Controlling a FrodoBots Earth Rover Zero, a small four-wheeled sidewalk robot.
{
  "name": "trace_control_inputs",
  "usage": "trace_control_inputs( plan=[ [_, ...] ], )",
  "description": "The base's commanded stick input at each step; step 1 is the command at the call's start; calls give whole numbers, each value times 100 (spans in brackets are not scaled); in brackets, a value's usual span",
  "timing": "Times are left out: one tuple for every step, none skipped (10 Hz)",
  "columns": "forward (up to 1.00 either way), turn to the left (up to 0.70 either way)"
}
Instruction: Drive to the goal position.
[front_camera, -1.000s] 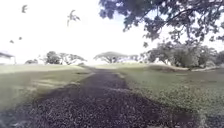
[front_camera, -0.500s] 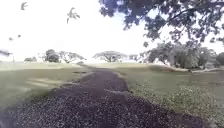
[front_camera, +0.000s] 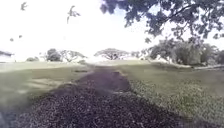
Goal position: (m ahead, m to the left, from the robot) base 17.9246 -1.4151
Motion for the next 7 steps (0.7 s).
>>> trace_control_inputs(
  plan=[
    [50, 0],
    [50, 0],
    [50, 19],
    [50, 50],
    [50, 50],
    [50, 50],
    [50, 50]
  ],
)
